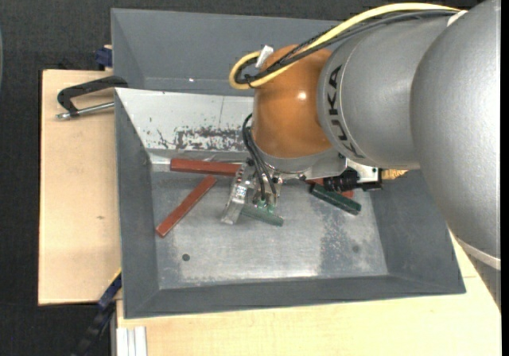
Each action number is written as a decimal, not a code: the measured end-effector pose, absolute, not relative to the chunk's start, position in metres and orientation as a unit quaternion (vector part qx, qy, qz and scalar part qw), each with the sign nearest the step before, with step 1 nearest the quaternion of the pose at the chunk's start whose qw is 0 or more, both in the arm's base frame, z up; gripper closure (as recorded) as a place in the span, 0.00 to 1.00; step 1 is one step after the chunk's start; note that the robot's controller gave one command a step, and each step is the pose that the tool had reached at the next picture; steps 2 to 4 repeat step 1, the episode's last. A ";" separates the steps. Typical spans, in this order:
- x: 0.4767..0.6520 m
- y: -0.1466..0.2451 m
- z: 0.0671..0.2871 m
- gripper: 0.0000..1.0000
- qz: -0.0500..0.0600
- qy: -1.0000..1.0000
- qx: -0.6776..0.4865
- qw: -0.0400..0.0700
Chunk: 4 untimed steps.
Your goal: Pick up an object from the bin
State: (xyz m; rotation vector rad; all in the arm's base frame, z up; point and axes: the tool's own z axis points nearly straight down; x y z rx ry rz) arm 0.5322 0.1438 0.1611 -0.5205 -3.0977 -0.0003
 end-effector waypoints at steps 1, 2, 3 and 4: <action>0.512 0.128 0.303 1.00 -0.001 -0.987 -0.160 -0.002; 0.512 0.128 0.303 1.00 -0.001 -0.987 -0.160 -0.002; 0.512 0.128 0.303 1.00 -0.001 -0.987 -0.160 -0.002; 0.512 0.128 0.303 1.00 -0.001 -0.987 -0.160 -0.002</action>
Offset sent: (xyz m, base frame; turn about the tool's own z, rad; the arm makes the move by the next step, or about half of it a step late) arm 0.0000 0.0000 0.0000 0.0000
